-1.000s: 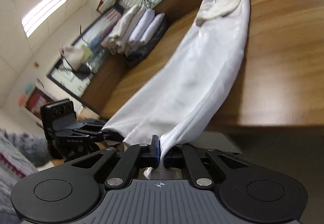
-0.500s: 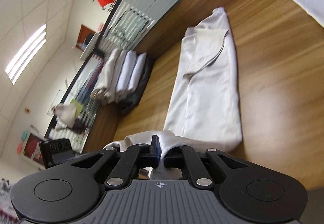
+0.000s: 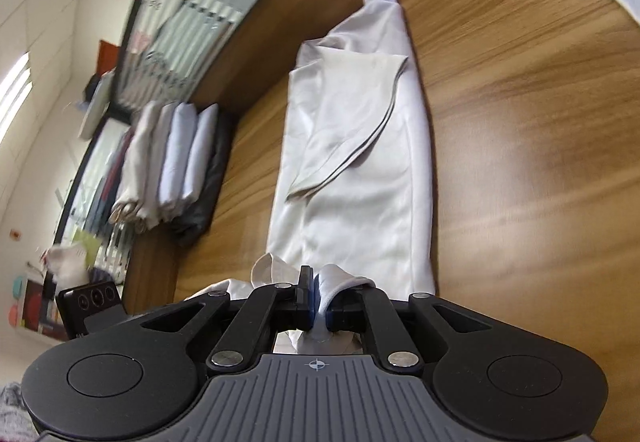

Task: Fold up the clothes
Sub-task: 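Open both grippers and release the folded strip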

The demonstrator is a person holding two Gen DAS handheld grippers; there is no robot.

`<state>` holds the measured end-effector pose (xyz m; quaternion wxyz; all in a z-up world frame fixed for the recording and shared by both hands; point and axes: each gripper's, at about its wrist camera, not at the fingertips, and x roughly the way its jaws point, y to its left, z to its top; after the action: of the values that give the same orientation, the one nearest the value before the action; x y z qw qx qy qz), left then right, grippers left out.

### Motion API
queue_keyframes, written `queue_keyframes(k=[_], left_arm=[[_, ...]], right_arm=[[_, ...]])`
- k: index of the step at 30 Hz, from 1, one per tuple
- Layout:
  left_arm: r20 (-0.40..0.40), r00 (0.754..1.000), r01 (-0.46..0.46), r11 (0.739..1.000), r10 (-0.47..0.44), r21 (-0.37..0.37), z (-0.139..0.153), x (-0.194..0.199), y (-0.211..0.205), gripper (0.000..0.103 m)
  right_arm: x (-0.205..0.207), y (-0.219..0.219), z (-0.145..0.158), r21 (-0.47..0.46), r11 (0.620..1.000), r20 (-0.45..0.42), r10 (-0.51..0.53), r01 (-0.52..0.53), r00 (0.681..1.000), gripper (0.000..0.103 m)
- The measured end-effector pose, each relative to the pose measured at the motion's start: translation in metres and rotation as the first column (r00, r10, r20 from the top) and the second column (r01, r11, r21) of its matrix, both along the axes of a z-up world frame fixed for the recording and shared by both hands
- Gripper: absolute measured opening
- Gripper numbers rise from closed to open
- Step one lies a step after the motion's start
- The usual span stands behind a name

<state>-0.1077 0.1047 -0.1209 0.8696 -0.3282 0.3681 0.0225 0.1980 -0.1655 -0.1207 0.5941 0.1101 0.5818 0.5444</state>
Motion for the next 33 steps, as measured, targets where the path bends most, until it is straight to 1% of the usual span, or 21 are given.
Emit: queue_keyframes(k=[1,3,4,5,6,7,10,13,15,19,20,21,23,25,27,28,30,32,33], left_arm=[[-0.006,1.000,0.001,1.000,-0.001,-0.007,-0.003,0.005,0.006,0.005],[-0.019,1.000,-0.002,0.999,0.001,-0.033,-0.008,0.013,0.016,0.006],[-0.022,1.000,-0.004,0.999,0.003,-0.049,-0.010,0.016,0.020,0.011],[-0.024,1.000,-0.009,0.998,0.007,-0.065,-0.011,0.018,0.023,0.016],[-0.026,1.000,-0.013,0.997,0.011,-0.081,-0.012,0.020,0.025,0.023],[-0.027,1.000,-0.018,0.995,0.015,-0.098,-0.013,0.022,0.028,0.028],[-0.016,0.998,-0.058,0.987,0.056,-0.150,-0.014,0.026,0.036,0.033],[-0.013,0.995,-0.100,0.980,0.099,-0.172,-0.015,0.030,0.043,0.036],[-0.017,0.990,-0.139,0.973,0.139,-0.183,-0.015,0.032,0.047,0.036],[-0.003,0.977,-0.211,0.964,0.213,-0.163,-0.006,0.033,0.050,0.036],[0.003,0.975,-0.220,0.964,0.223,-0.149,-0.002,0.032,0.050,0.036],[0.009,0.973,-0.228,0.964,0.231,-0.135,0.003,0.030,0.049,0.040],[0.024,0.976,-0.215,0.973,0.217,-0.080,0.013,0.027,0.044,0.041],[0.031,0.982,-0.188,0.982,0.188,-0.012,0.023,0.024,0.036,0.041],[0.023,0.990,-0.142,0.987,0.141,0.071,0.032,0.023,0.025,0.041],[0.020,0.993,-0.114,0.987,0.113,0.109,0.036,0.022,0.019,0.041],[0.014,0.999,-0.052,0.983,0.050,0.176,0.041,0.018,0.005,0.044],[0.003,1.000,0.013,0.970,-0.015,0.241,0.046,0.014,-0.009,0.044],[-0.003,0.999,0.046,0.966,-0.047,0.256,0.047,0.012,-0.015,0.044]], right_arm=[[0.004,0.006,-0.002,-0.010,1.000,-0.004,-0.001,0.001,1.000,0.009],[0.012,0.018,-0.007,-0.031,1.000,-0.011,-0.004,0.003,1.000,0.013],[0.016,0.023,-0.010,-0.042,0.999,-0.015,-0.005,0.004,1.000,0.021],[0.019,0.027,-0.011,-0.050,0.999,-0.022,-0.013,0.012,1.000,0.033],[0.022,0.028,-0.012,-0.057,0.998,-0.033,-0.028,0.026,0.999,0.039],[0.025,0.028,-0.013,-0.057,0.997,-0.048,-0.046,0.043,0.998,0.045],[0.028,0.028,-0.010,-0.055,0.996,-0.042,-0.075,0.072,0.996,0.055],[0.029,0.028,-0.005,-0.057,0.994,-0.024,-0.097,0.095,0.995,0.057],[0.030,0.028,-0.002,-0.058,0.992,-0.012,-0.111,0.110,0.994,0.057],[0.033,0.028,0.005,-0.059,0.988,0.012,-0.140,0.141,0.990,0.057],[0.033,0.028,0.006,-0.060,0.987,0.019,-0.148,0.149,0.989,0.057],[0.034,0.028,0.008,-0.060,0.986,0.025,-0.155,0.156,0.988,0.057],[0.033,0.029,0.013,-0.061,0.986,0.052,-0.152,0.155,0.987,0.057],[0.024,0.030,0.023,-0.066,0.993,0.145,-0.090,0.101,0.985,0.057],[0.012,0.030,0.034,-0.074,0.997,0.247,-0.014,0.033,0.969,0.057],[0.004,0.029,0.039,-0.081,0.997,0.300,0.029,-0.005,0.953,0.057],[-0.013,0.027,0.048,-0.097,0.992,0.400,0.115,-0.083,0.909,0.057],[-0.033,0.024,0.053,-0.114,0.979,0.487,0.201,-0.167,0.850,0.057],[-0.043,0.022,0.056,-0.125,0.970,0.528,0.242,-0.208,0.814,0.057]])
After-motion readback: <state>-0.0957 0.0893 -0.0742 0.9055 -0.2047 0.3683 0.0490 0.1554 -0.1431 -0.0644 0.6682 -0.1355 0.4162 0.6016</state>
